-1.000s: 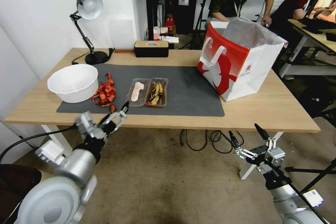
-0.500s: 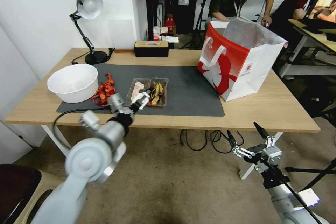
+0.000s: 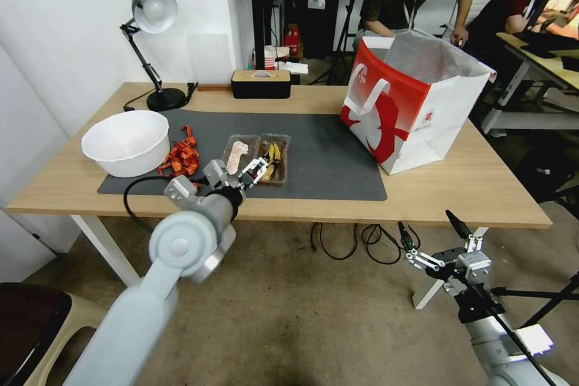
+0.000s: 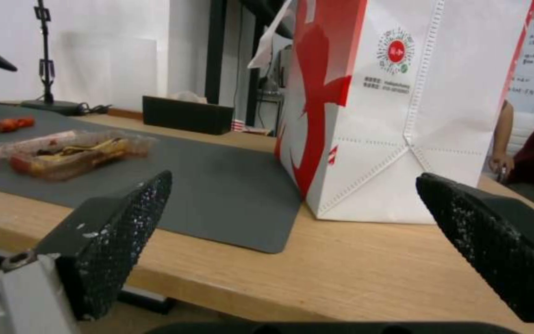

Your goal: Close the disposable takeout box, then place it into the delivery bag.

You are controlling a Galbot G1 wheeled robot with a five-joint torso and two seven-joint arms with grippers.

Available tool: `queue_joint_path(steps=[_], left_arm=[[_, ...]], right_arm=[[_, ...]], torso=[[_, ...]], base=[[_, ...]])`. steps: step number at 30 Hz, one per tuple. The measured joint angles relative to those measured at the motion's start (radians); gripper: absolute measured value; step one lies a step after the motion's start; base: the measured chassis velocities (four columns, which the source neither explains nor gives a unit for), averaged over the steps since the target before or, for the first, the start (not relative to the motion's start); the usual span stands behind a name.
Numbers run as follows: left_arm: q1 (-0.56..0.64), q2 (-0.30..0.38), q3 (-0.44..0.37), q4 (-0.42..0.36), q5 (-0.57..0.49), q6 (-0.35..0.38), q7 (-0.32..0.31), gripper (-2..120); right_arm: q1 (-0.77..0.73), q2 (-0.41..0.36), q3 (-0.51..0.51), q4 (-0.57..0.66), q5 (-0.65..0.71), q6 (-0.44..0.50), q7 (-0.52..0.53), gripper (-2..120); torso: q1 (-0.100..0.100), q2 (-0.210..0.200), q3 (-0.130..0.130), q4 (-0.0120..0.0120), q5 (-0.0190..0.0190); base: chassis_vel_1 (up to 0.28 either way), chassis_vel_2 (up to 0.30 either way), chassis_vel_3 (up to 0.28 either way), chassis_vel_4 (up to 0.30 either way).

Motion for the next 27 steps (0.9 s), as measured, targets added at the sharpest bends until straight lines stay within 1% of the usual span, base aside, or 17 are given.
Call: queue_joint_path(steps=[10,15,27], left_arm=[[-0.019,-0.024,0.008,0.067,0.002,0.004,-0.01,100],[-0.03,-0.034,-0.001,0.101,0.003,0.002,-0.014,100],[-0.046,-0.038,-0.009,0.127,0.002,-0.005,-0.015,100]], right_arm=[[0.003,-0.004,0.007,-0.006,-0.003,0.001,0.005,100],[0.007,-0.007,0.009,-0.008,-0.005,0.002,0.007,100],[0.007,-0.008,0.009,-0.012,-0.008,0.008,0.007,100]], torso=[[0.0,0.0,0.0,0.0001,-0.0001],[0.0,0.0,0.0,0.0001,-0.0001],[0.0,0.0,0.0,0.0001,-0.0001]], base=[[0.0,0.0,0.0,0.0],[0.0,0.0,0.0,0.0],[0.0,0.0,0.0,0.0]])
